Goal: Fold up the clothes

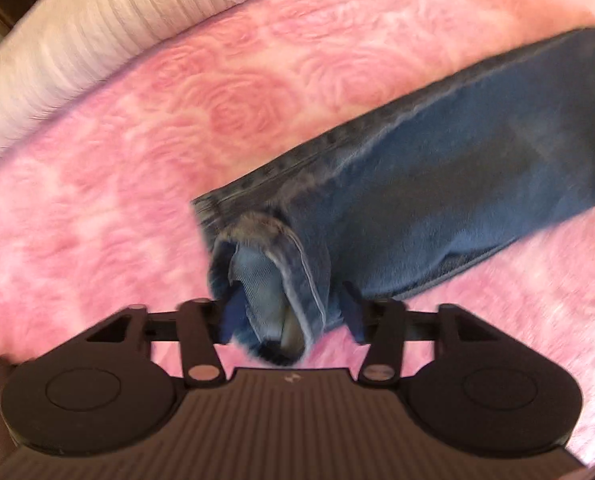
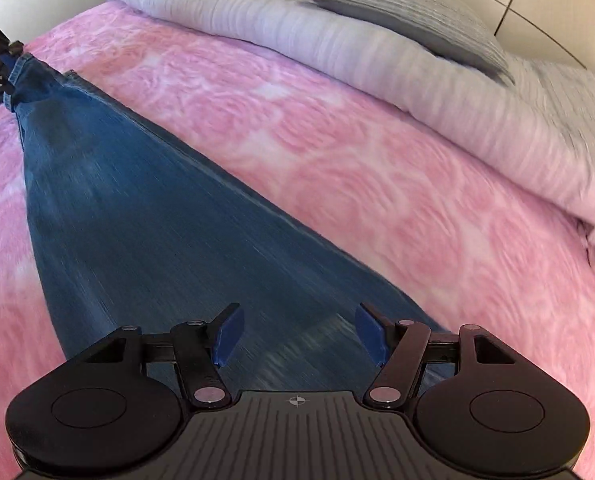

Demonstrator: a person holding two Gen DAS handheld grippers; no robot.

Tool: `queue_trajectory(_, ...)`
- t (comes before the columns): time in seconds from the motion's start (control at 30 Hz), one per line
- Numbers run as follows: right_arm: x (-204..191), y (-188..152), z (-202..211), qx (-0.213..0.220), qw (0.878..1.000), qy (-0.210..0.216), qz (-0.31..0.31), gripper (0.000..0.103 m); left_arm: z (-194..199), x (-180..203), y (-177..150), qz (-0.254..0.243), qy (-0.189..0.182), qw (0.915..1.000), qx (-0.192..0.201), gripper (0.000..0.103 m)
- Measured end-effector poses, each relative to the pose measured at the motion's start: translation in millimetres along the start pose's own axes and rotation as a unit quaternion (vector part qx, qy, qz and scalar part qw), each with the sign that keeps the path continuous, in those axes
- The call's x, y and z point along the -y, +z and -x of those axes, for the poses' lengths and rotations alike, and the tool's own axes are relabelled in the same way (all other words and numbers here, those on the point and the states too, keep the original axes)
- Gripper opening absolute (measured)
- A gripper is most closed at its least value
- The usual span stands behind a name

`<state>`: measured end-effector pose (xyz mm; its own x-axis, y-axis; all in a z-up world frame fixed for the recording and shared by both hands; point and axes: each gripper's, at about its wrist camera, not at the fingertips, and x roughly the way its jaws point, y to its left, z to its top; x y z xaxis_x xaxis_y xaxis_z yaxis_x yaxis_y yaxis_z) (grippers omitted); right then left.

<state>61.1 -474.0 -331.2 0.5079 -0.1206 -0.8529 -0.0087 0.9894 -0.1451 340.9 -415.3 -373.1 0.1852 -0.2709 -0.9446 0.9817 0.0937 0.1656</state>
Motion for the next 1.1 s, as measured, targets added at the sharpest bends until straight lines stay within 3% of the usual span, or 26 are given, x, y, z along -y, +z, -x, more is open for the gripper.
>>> queue_trajectory(0.13, -40, 23, -14, -0.009, 0.999, -0.014, -0.029, 0.065, -18, -48, 5, 0.013, 0.020, 0.9995, 0.021, 0.029)
queue_trajectory(0.23, -77, 39, -25, -0.019, 0.999, -0.013, -0.043, 0.065, -22, -87, -2, 0.056, 0.001, 0.9974, 0.044, 0.029)
queue_trajectory(0.3, -104, 50, -31, -0.019, 0.999, 0.001, -0.039, 0.065, -22, -102, -12, 0.084, -0.038, 0.9945, 0.049, 0.042)
queue_trajectory(0.37, -127, 56, -33, -0.013, 1.000, 0.014, -0.025, 0.065, -21, -108, -25, 0.110, -0.092, 0.9883, 0.051, 0.048)
queue_trajectory(0.4, -139, 60, -35, -0.010, 1.000, 0.021, -0.018, 0.065, -21, -109, -32, 0.122, -0.121, 0.9837, 0.052, 0.058)
queue_trajectory(0.5, -175, 69, -43, 0.000, 0.999, 0.049, -0.010, 0.065, -26, -96, -52, 0.120, -0.177, 0.9753, 0.055, 0.063)
queue_trajectory(0.57, -192, 73, -52, -0.002, 0.998, 0.060, 0.006, 0.065, -34, -86, -58, 0.103, -0.193, 0.9742, 0.054, 0.057)
queue_trajectory(0.63, -208, 76, -60, -0.004, 0.997, 0.072, 0.021, 0.065, -40, -79, -60, 0.086, -0.211, 0.9724, 0.050, 0.028)
queue_trajectory(0.7, -225, 80, -69, -0.006, 0.996, 0.084, 0.036, 0.065, -38, -80, -61, 0.084, -0.222, 0.9704, 0.044, 0.013)
queue_trajectory(0.8, -233, 85, -75, -0.008, 0.995, 0.091, 0.042, 0.065, -29, -109, -58, 0.148, -0.242, 0.9577, 0.046, 0.006)
queue_trajectory(0.9, -230, 90, -74, -0.003, 0.995, 0.086, 0.041, 0.065, -32, -138, -52, 0.200, -0.232, 0.9510, 0.043, 0.004)
queue_trajectory(1.03, -223, 94, -80, -0.006, 0.996, 0.076, 0.035, 0.065, -44, -145, -49, 0.189, -0.197, 0.9620, 0.008, 0.009)
queue_trajectory(1.1, -218, 96, -81, -0.005, 0.997, 0.075, 0.033, 0.065, -41, -148, -46, 0.193, -0.196, 0.9611, 0.024, 0.026)
